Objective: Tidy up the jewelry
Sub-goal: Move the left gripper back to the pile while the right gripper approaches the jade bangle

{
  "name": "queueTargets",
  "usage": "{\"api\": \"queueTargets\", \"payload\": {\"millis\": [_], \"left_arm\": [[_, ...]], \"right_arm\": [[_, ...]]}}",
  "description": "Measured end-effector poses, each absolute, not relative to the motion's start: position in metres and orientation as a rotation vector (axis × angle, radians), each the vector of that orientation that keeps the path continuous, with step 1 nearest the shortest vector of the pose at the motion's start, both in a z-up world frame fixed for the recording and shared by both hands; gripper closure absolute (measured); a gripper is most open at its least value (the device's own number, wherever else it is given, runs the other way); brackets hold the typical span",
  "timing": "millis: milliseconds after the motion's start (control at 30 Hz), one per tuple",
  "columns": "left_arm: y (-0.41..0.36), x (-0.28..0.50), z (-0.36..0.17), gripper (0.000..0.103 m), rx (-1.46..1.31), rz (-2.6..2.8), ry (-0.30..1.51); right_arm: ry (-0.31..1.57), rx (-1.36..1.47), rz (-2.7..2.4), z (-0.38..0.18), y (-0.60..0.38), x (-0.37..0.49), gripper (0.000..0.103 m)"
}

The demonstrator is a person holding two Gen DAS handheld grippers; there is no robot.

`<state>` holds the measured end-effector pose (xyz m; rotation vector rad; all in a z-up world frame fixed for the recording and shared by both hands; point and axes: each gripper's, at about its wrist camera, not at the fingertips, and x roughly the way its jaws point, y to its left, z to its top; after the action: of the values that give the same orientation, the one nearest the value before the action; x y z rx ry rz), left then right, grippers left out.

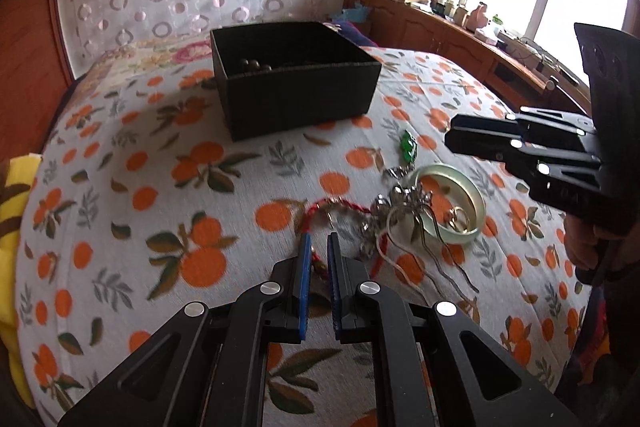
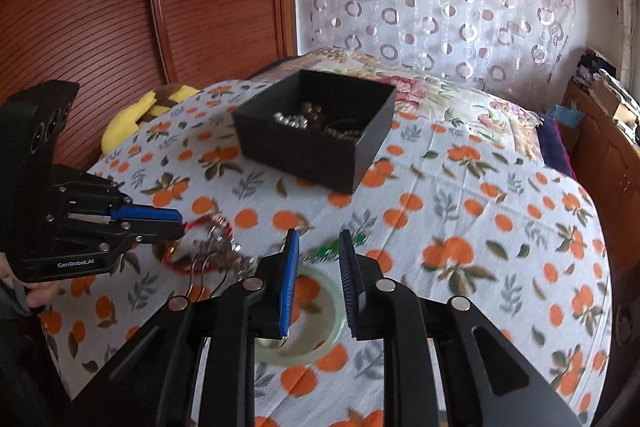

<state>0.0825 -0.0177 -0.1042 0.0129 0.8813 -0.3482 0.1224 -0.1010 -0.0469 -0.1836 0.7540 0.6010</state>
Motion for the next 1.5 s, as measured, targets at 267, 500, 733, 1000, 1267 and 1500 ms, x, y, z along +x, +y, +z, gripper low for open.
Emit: {"api": "queueTargets", "payload": {"millis": [267,500,733,1000,1267,1500], "left_arm": [[-0.023,0.079,-0.109,0.084,0.024,-0.339,0.886],[-0.022,0.081,-0.11,0.096,0.032,-0.3,0.87],[-0.016,0.085,-0.11,0.096,0.007,-0.301,0.872],[-0.013,0.085,-0.111,0.096,-0.006,-0.306,0.872],[-0.012,0.085,-0.111,0.096,-0.018,-0.312,0.873],[-0.012,0.084,-0.111,0.096,-0.021,-0.313,0.873]], "right_arm": [[0.758,-0.185,0.634,-0.049,-0.089,0.113,0.078],[0.762,-0.187,0.676,-0.049,-0.08,0.104,0.056],[0.787,-0.207,0.701,-0.057,-0.065,0.104,0.044],[0.838,-0.253,0.719,-0.069,-0.049,0.108,0.033],[0.806,-0.391,0.678,-0.073,-0.036,0.102,0.03],[0.77,-0.463,0.66,-0.073,-0.031,0.101,0.045]]}}
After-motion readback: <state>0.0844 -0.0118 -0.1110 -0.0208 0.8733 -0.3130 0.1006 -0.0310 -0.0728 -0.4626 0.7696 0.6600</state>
